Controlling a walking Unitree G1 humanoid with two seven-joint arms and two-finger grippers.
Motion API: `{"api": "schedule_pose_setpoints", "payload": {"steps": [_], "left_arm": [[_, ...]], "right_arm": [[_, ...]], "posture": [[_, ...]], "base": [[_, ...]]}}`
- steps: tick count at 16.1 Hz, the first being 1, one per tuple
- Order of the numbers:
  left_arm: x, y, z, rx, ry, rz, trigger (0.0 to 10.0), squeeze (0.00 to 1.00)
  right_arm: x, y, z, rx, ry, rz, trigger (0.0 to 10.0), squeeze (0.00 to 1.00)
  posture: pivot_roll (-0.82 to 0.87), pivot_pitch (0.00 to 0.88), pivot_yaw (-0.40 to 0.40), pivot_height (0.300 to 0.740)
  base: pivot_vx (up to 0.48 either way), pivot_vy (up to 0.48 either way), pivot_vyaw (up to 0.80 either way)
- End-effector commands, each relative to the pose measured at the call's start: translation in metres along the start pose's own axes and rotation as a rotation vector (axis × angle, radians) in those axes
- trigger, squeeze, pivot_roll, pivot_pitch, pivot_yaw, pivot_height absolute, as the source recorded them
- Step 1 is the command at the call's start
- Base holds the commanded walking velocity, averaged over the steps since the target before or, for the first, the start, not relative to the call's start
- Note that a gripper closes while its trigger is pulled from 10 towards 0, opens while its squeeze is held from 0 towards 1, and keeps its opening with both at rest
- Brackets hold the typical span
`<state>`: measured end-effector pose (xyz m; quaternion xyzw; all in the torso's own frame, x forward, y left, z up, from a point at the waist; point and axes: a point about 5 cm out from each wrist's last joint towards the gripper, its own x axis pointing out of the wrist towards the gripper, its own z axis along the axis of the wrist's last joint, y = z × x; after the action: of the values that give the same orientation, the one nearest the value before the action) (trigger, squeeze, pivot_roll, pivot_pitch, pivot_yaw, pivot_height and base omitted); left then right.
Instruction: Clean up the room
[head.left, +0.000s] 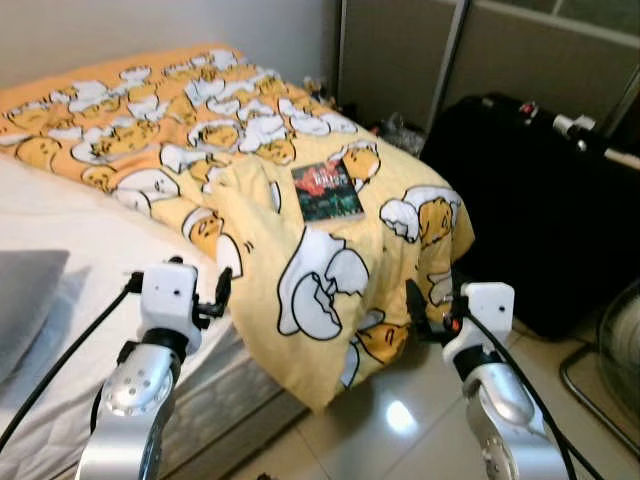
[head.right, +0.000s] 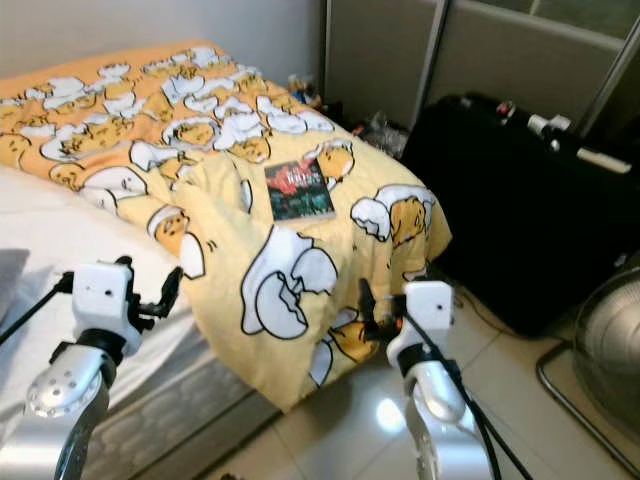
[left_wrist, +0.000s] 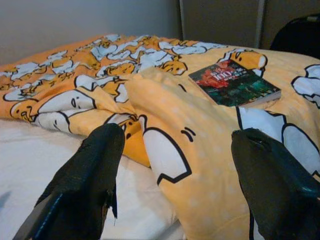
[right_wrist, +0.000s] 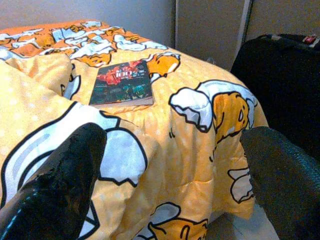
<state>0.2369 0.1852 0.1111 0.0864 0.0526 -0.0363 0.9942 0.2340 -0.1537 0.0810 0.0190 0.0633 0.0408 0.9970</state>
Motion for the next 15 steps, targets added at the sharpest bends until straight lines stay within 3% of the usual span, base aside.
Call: {"api": "schedule_pose_setpoints", "payload": {"steps": [1, 9, 15], "left_arm": [[0.0012, -0.0024, 0.0010, 0.005, 0.003, -0.015, 10.0, 0.00], [-0.0002, -0.0035, 0.0017, 0.000, 0.005, -0.013, 10.0, 0.00], [-0.0001, -0.0039, 0.0018, 0.003, 0.006, -0.018, 10.0, 0.00]], "right_arm": [[-0.0002, -0.0045, -0.0017, -0.005, 0.007, -0.023, 10.0, 0.00], [0.0034, -0.0030, -0.0020, -0.023, 0.006, 0.000, 10.0, 0.00], [0.0046, -0.0013, -0.0014, -0.029, 0.004, 0.012, 10.0, 0.00]], "posture": [[0.01, 0.000, 0.057, 0.740], [0.02, 0.000, 0.044, 0.740], [0.02, 0.000, 0.047, 0.740]], "base": [[0.000, 0.296, 0.00], [0.000, 0.301, 0.00], [0.000, 0.301, 0.77]]}}
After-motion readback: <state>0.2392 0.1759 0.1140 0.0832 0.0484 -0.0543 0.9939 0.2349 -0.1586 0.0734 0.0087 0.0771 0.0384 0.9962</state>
